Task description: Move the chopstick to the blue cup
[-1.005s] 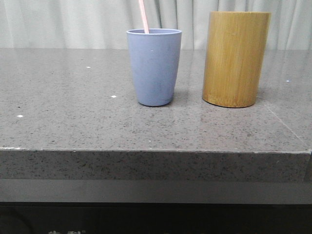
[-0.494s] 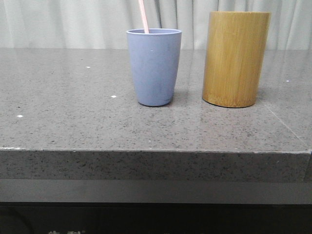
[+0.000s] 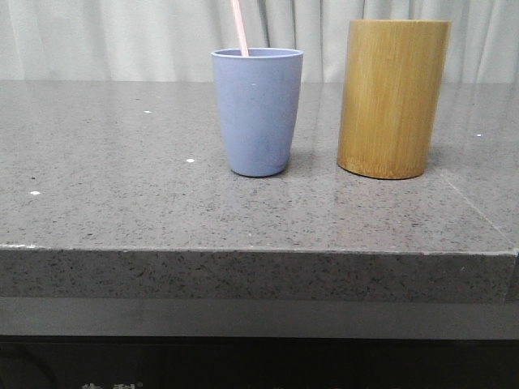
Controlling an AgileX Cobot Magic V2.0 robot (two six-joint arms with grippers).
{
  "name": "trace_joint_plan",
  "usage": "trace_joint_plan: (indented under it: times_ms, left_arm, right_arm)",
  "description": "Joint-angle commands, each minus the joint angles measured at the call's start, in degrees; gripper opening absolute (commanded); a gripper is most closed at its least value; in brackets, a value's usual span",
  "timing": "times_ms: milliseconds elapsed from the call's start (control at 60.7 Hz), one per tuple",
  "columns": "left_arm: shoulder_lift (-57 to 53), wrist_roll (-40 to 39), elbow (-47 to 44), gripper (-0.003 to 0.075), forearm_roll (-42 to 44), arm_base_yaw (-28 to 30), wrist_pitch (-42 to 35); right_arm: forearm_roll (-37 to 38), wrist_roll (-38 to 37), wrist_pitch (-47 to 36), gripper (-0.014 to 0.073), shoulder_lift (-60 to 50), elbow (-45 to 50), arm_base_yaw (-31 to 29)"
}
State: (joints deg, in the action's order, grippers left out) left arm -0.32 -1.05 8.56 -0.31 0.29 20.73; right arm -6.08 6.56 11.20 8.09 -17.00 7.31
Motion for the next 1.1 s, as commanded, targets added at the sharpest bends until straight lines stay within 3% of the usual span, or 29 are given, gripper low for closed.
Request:
trace_joint_plan:
  times_ms: [0,181,1087]
  left_arm:
    - [-1.44,-0.51,-1.77,-0.0019,-0.89,0.31,-8.70]
    - [-1.44,-0.51,-9.28,-0.0019,-1.30,0.31,-17.90]
    - [-1.44,-0.51,-9.07,-0.0019,-1.37,0.31,-15.94]
  right_arm:
    - [-0.25,0.18,-5.03,-0.0122,0.44,-1.43,-0.21]
    - [-0.25,0.18,-5.03,-0.0122,0.44,-1.43,-0.21]
    - [-0.25,0.18,-4.84,-0.0122,0.44,-1.43,-0.21]
